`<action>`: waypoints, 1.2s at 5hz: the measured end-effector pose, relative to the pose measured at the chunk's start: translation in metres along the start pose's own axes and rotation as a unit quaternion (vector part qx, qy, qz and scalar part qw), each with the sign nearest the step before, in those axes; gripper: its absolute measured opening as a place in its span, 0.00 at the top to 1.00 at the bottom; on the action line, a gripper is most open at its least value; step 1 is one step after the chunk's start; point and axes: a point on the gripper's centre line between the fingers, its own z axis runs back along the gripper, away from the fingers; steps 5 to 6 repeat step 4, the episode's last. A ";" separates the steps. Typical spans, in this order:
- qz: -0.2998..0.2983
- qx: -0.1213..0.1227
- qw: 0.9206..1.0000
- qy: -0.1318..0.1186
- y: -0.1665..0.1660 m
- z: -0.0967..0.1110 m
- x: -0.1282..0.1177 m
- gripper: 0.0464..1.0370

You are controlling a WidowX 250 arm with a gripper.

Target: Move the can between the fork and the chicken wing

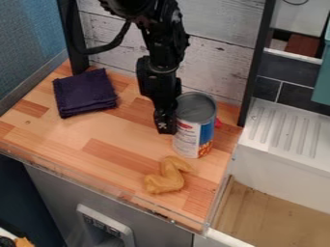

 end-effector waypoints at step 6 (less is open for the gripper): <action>-0.008 -0.083 0.996 0.021 -0.014 0.078 0.017 0.04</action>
